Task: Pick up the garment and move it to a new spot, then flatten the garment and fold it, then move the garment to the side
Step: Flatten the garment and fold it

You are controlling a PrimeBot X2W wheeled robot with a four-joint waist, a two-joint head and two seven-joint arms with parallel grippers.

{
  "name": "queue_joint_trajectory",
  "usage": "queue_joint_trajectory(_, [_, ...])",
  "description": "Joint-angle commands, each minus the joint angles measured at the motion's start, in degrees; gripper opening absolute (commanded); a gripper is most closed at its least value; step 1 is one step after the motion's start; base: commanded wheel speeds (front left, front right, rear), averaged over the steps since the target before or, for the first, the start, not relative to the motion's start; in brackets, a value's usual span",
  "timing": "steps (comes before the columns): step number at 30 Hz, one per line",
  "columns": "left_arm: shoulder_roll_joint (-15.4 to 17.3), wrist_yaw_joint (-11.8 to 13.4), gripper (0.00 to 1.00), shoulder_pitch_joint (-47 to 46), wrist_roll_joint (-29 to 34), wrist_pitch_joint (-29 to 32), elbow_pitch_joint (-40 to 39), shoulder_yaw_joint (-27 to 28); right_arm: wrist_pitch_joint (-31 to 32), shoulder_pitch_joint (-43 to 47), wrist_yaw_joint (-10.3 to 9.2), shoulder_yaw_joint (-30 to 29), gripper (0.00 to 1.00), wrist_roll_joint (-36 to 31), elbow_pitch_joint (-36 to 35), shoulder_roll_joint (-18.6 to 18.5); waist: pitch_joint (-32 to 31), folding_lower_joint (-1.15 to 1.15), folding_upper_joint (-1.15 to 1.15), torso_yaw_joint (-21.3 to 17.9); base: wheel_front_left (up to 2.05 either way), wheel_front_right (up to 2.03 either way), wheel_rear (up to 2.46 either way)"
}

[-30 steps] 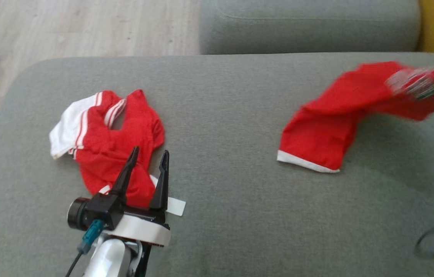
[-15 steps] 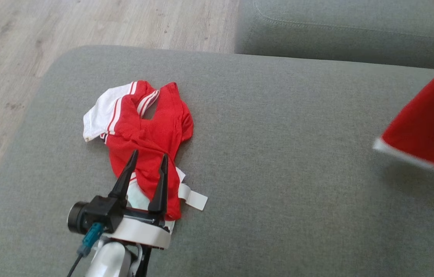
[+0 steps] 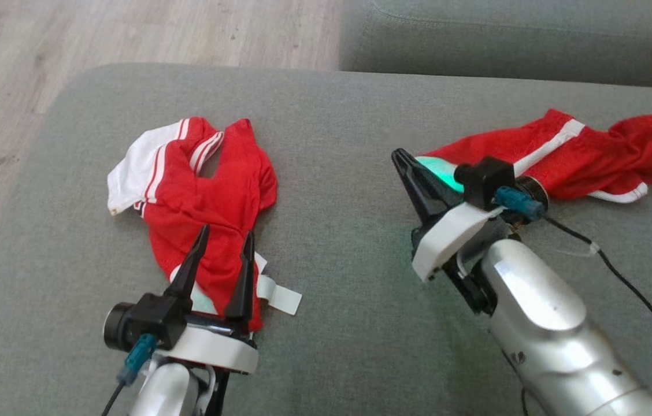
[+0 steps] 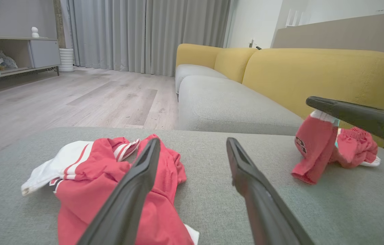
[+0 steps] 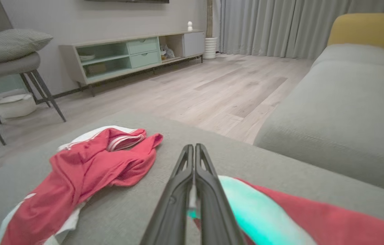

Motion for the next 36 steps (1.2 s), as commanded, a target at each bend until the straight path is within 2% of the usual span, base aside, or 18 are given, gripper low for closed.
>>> queue_joint_trajectory(1, [-0.04,0.18,1.0,-2.5,-0.06,-0.55,-1.68,1.64,-1.27,-3.92,-0.04,0.52,0.0,2.08,-3.25,1.03,0.14,0.0,0.0,-0.49,0.0,0.0,0.0])
queue_joint_trajectory(9, [-0.05,0.22,1.0,-2.2,0.07,-0.55,-1.33,1.98,-2.32,-1.89,-0.04,2.24,0.0,7.05,-5.75,1.29,-0.01,0.0,0.0,-2.88,0.0,0.0,0.0])
queue_joint_trajectory(12, [-0.05,0.35,1.0,-1.91,0.1,-0.55,-1.43,2.29,-3.32,-2.31,-0.04,1.18,0.0,8.04,-7.72,1.32,-0.43,0.0,0.0,-4.4,0.0,0.0,0.0])
queue_joint_trajectory(21, [-0.05,0.41,1.0,-1.42,-0.2,-0.55,-1.72,1.62,-1.35,-4.09,-0.04,-0.84,0.0,6.58,-12.25,0.68,-2.52,0.0,0.0,-6.66,0.0,0.0,0.0])
queue_joint_trajectory(25, [-0.05,0.52,1.0,-0.98,-0.4,-0.55,-1.88,0.88,-1.53,1.92,-0.04,-3.28,0.0,5.78,-13.62,0.63,-2.98,0.0,0.0,-6.45,0.0,0.0,0.0])
queue_joint_trajectory(33, [-0.05,0.39,1.0,-0.29,0.72,-0.55,-2.13,1.16,-4.55,20.25,-0.04,-16.28,0.0,1.91,-16.43,1.18,-3.0,0.0,0.0,-7.1,0.0,0.0,0.0])
queue_joint_trajectory(36, [-0.05,0.32,1.0,-0.07,1.34,-0.55,-2.14,1.51,-5.22,25.06,-0.04,-19.9,0.0,2.82,-16.63,1.34,-2.77,0.0,0.0,-7.97,0.0,0.0,0.0])
